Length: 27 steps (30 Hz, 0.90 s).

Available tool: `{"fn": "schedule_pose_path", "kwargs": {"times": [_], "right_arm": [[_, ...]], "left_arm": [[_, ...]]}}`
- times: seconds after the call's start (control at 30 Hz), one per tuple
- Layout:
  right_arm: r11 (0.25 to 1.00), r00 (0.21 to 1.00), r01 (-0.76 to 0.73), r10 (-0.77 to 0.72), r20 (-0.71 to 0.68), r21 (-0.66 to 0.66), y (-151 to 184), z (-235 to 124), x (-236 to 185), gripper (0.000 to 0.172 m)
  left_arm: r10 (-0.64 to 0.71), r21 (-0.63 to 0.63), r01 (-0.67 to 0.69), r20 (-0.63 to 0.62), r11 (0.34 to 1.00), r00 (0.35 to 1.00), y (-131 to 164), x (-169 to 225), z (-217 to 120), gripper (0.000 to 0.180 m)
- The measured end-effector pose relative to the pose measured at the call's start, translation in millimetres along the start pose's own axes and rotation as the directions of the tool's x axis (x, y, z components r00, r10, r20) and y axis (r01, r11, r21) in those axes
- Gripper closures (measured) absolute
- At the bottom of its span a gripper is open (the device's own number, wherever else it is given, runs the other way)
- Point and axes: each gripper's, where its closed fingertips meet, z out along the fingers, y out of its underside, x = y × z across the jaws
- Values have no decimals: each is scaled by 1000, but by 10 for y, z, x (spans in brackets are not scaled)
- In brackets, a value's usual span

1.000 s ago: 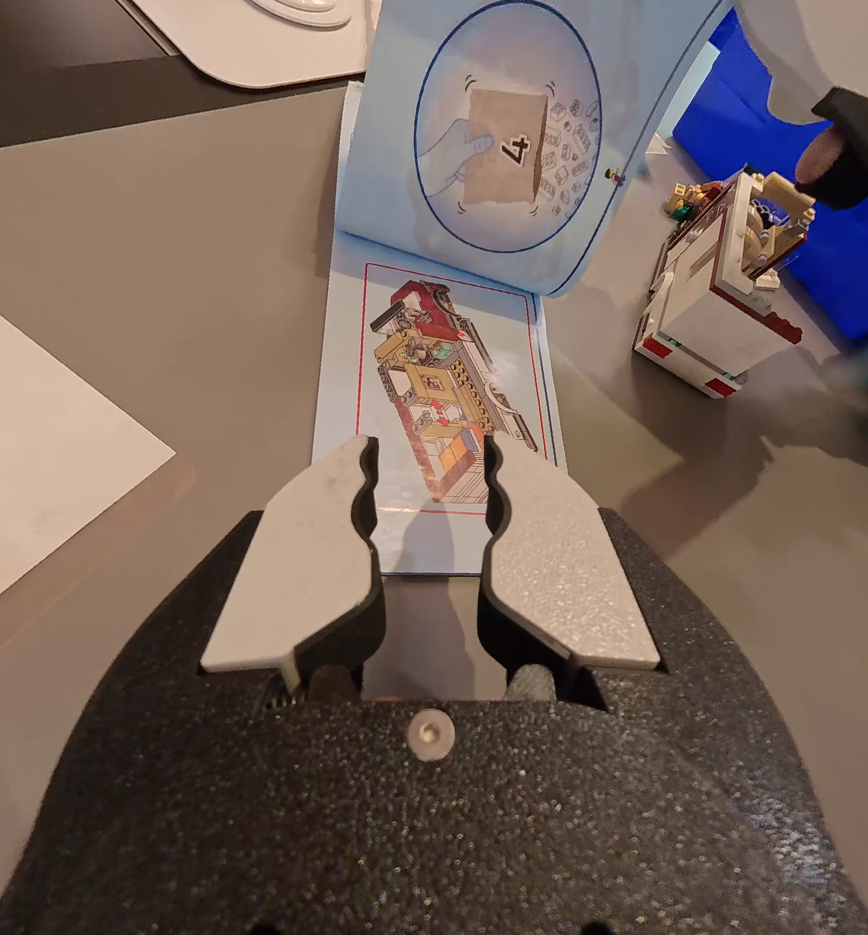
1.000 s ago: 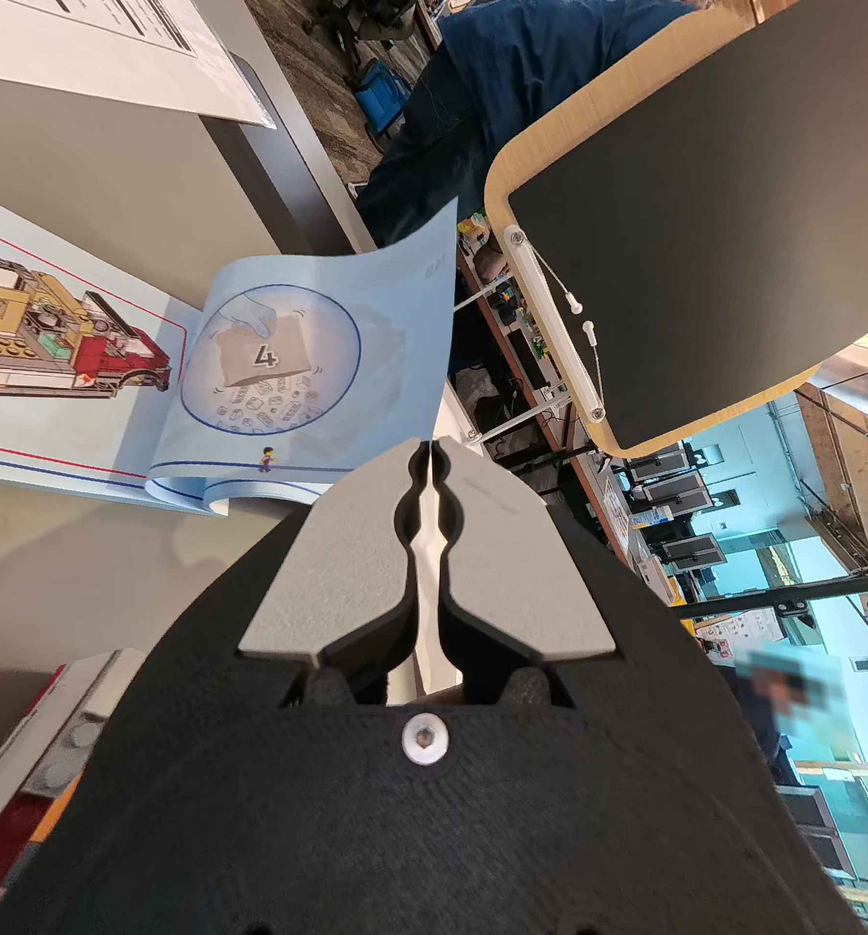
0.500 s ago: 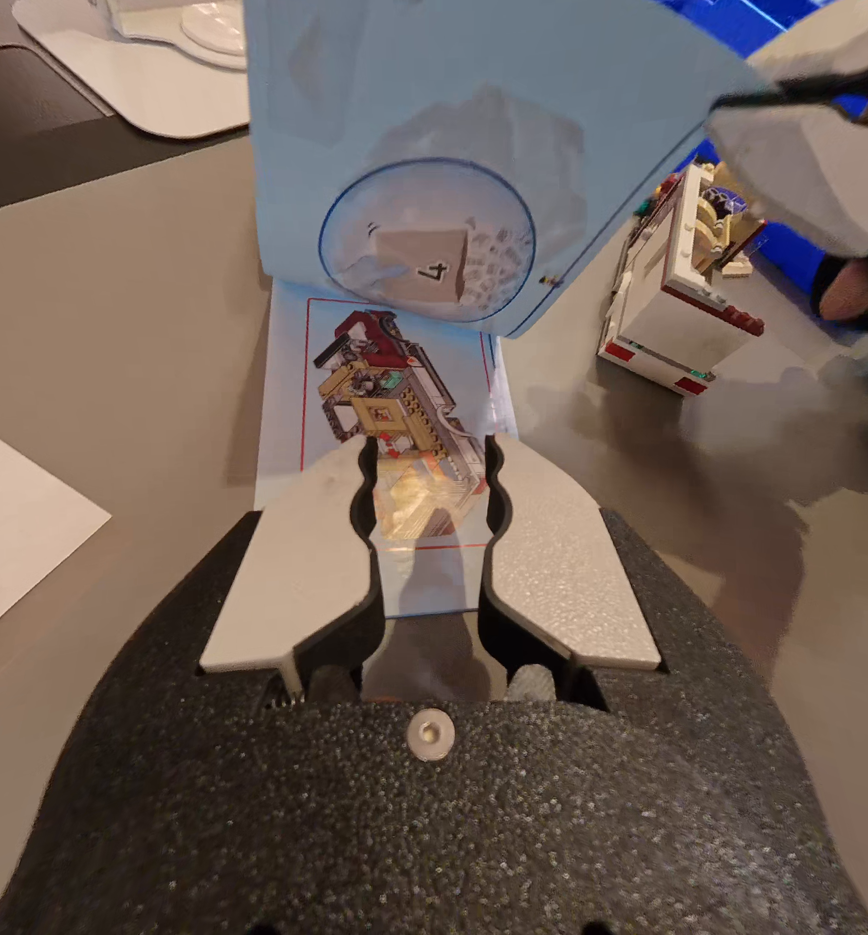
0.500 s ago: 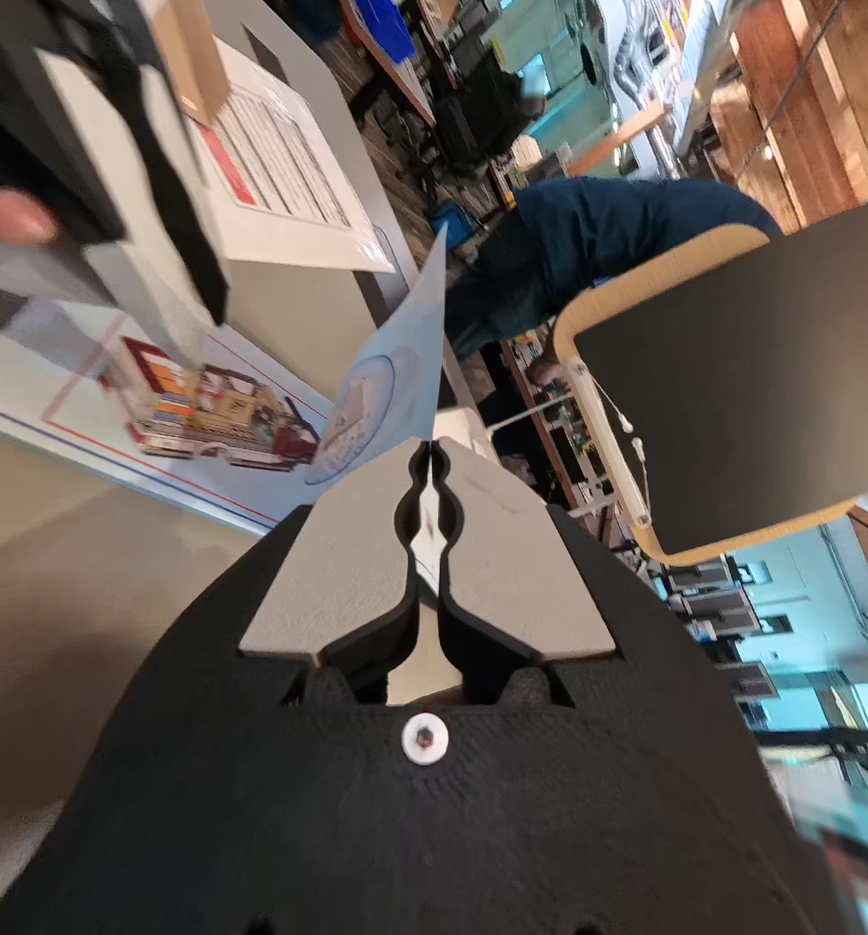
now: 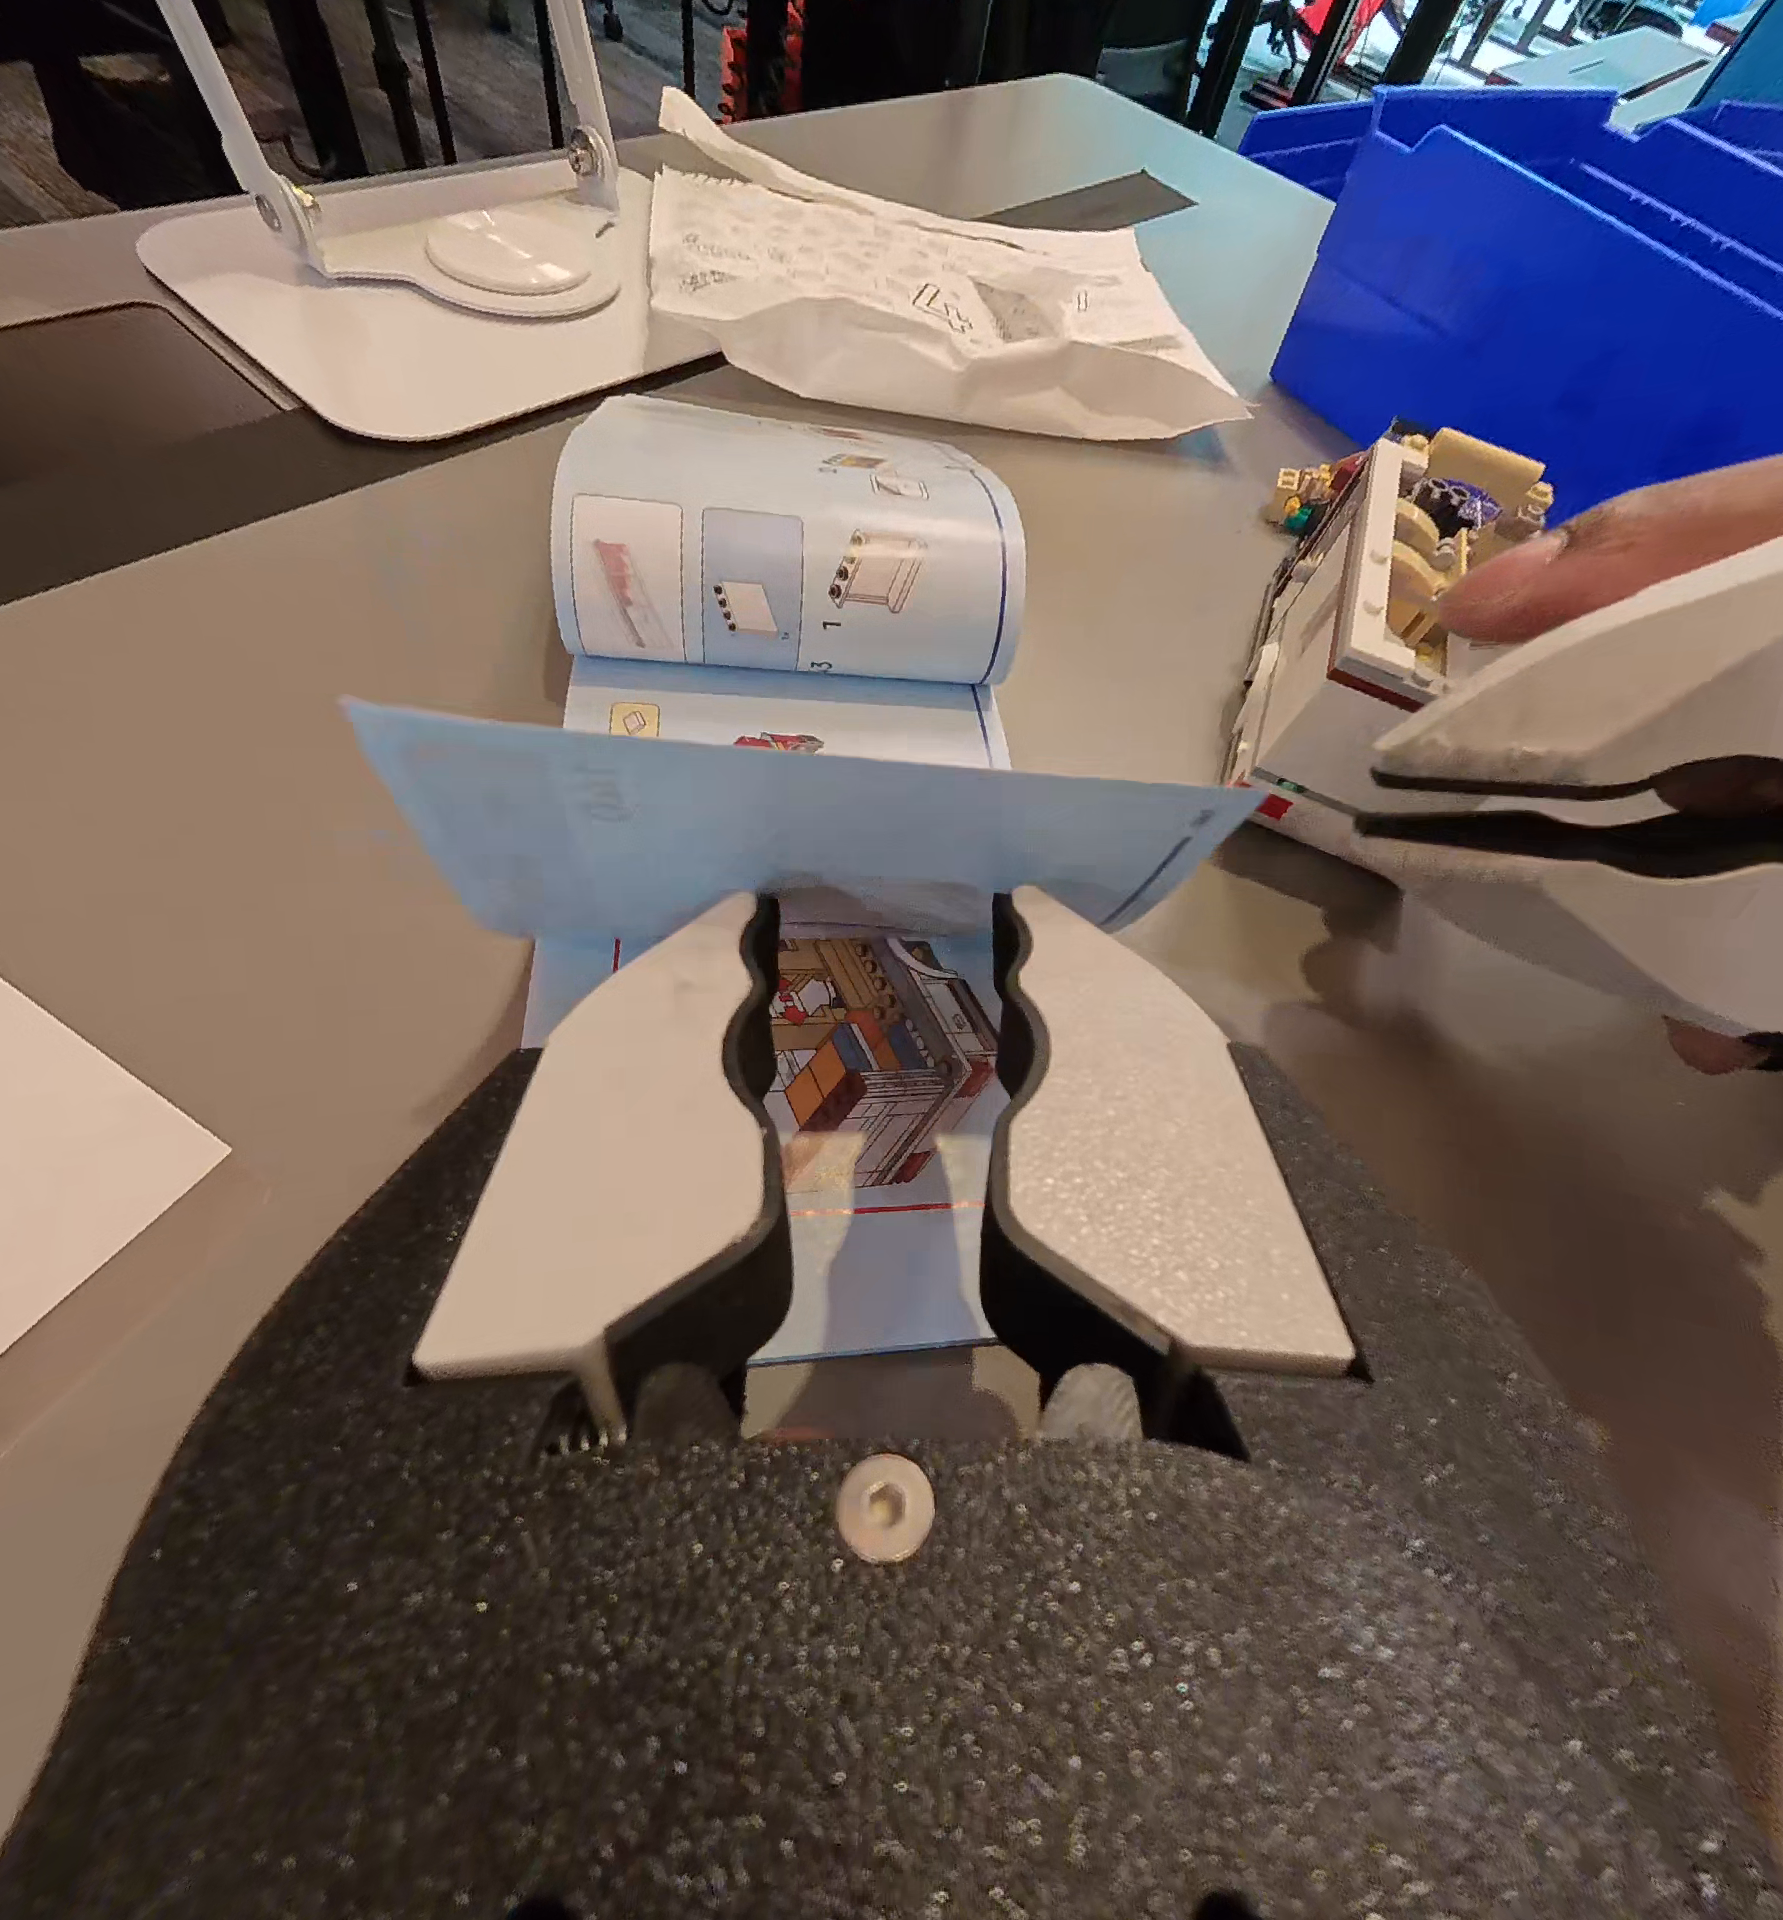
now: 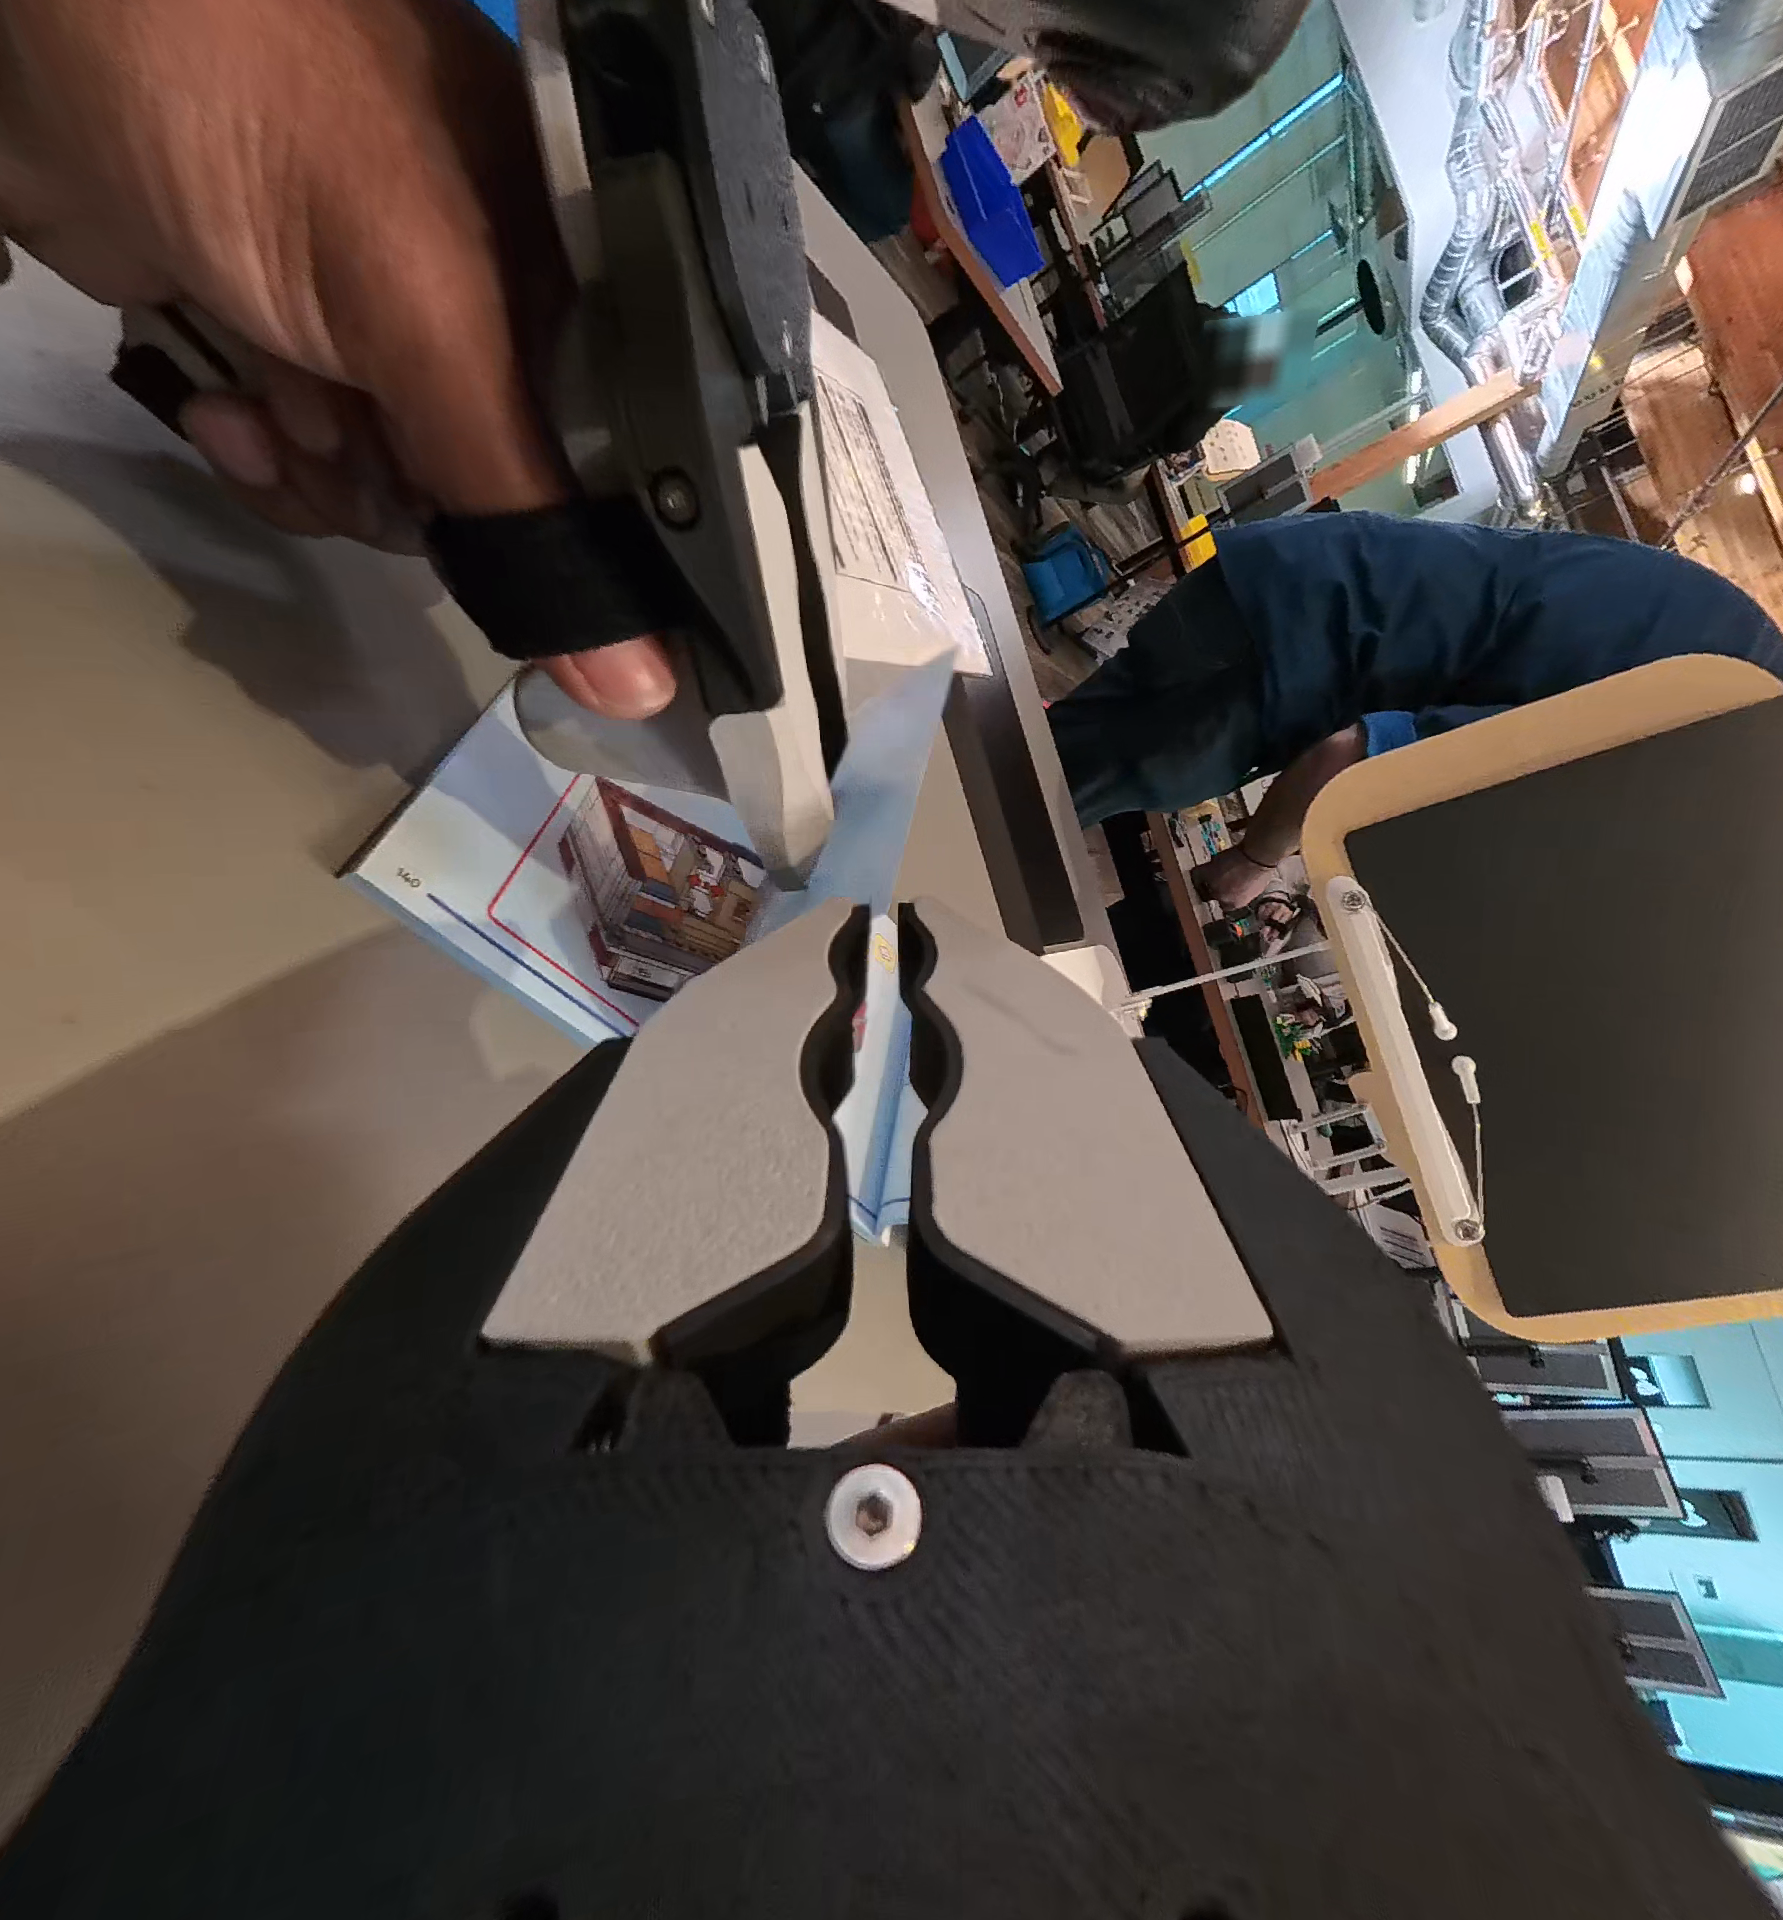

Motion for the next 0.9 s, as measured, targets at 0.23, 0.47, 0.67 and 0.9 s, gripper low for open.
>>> {"fn": "schedule_pose_path", "kwargs": {"times": [0.23, 0.47, 0.67, 0.9], "right_arm": [[1000, 999, 4, -4, 35, -15, 63, -70, -107, 162], [999, 998, 31, -29, 63, -32, 203, -349, -399, 161], [999, 999, 37, -38, -10, -32, 431, -597, -462, 161], [999, 998, 49, -49, -36, 15, 496, -794, -459, 162]], "left_arm": [[-12, -56, 14, 30, 998, 999, 108, -39, 58, 141], [26, -206, -10, 78, 978, 997, 361, -83, 137, 141], [67, -232, -44, 92, 972, 994, 368, -29, 212, 141], [65, -221, -32, 143, 975, 988, 244, -57, 314, 59]]}}
